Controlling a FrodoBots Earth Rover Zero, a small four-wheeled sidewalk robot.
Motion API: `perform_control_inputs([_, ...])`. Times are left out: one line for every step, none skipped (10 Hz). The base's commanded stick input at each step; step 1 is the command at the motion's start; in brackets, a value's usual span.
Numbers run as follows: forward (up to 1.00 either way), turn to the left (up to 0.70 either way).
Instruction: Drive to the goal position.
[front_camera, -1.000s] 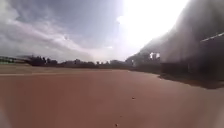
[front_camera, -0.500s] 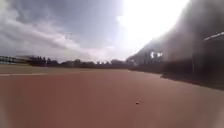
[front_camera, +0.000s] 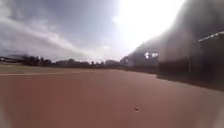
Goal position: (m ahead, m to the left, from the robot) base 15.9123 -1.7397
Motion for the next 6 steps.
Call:
perform_control_inputs([0.70, 0.00])
perform_control_inputs([0.70, 0.00])
perform_control_inputs([0.70, 0.00])
perform_control_inputs([0.70, 0.00])
perform_control_inputs([0.70, 0.00])
perform_control_inputs([0.70, 0.00])
